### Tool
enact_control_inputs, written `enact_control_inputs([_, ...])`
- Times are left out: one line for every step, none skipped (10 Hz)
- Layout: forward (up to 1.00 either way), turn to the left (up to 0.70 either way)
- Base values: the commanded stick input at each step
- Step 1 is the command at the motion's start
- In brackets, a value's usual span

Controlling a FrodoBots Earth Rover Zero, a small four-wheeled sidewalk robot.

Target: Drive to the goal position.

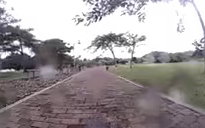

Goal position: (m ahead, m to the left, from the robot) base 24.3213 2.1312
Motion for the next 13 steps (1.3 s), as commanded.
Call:
enact_control_inputs([0.7,0.0])
enact_control_inputs([0.7,0.0])
enact_control_inputs([0.7,0.0])
enact_control_inputs([0.7,0.0])
enact_control_inputs([0.7,0.0])
enact_control_inputs([0.7,0.0])
enact_control_inputs([0.7,0.0])
enact_control_inputs([0.7,0.0])
enact_control_inputs([0.7,0.0])
enact_control_inputs([0.7,0.0])
enact_control_inputs([0.7,0.0])
enact_control_inputs([0.7,0.0])
enact_control_inputs([0.7,0.0])
